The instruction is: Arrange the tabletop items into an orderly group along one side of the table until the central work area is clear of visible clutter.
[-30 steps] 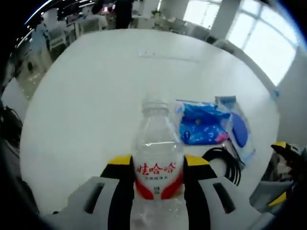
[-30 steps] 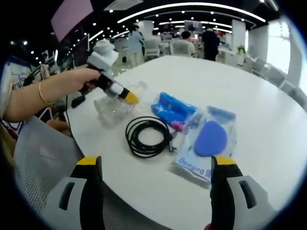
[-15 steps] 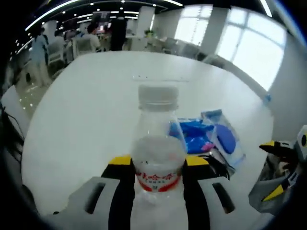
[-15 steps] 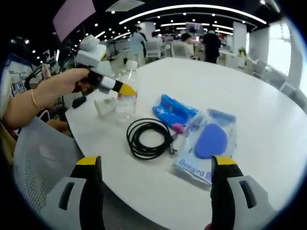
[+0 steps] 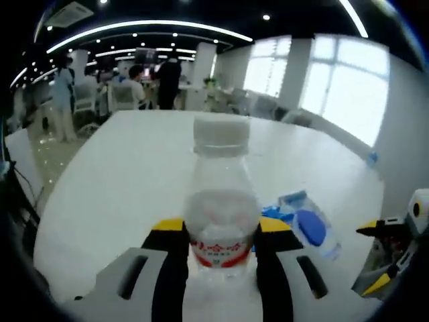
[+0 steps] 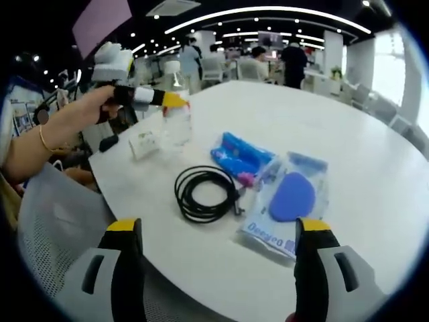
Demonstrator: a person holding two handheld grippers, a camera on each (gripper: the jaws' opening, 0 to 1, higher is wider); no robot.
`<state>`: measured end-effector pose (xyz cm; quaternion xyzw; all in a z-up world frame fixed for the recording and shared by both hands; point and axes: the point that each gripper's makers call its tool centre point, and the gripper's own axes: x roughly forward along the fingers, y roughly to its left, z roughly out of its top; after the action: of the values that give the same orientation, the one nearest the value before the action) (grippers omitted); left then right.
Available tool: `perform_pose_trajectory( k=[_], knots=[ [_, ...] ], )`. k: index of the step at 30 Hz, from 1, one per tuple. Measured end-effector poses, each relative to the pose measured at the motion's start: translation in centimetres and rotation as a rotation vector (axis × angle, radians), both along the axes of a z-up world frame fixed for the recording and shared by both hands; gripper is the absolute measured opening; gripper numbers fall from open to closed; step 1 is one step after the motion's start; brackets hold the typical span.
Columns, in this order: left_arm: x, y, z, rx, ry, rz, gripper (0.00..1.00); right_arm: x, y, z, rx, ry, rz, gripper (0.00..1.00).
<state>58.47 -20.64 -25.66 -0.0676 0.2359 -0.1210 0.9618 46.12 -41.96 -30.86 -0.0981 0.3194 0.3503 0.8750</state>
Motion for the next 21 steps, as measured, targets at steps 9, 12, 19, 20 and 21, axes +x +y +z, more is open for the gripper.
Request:
perform_pose_trajectory(
  k=[9, 12, 19, 20, 21],
  knots=[
    [2.3, 2.9, 1.0, 0.015, -0.031, 0.076, 0.36, 0.1, -0.3, -0.1, -0.004, 0.001, -0.013, 0.93],
    [3.0, 3.9, 0.8, 0.005, -0.033, 0.108, 0.36, 0.2, -0.4, -0.1, -0.002, 0.004, -0.020, 0.93],
    [4.7, 5.6, 0.5, 0.013, -0.046, 0.150, 0.36, 0.3, -0.8, -0.4, -0.006, 0.018, -0.036, 0.93],
    [4.9, 5.8, 0.4, 0.014, -0.046, 0.155, 0.36, 0.3, -0.8, -0.5, -0.005, 0.022, -0.039, 0.93],
    [5.2, 6.1, 0.4, 0.014, -0.047, 0.161, 0.36, 0.4, -0.8, -0.5, -0.004, 0.025, -0.040, 0.93]
  ],
)
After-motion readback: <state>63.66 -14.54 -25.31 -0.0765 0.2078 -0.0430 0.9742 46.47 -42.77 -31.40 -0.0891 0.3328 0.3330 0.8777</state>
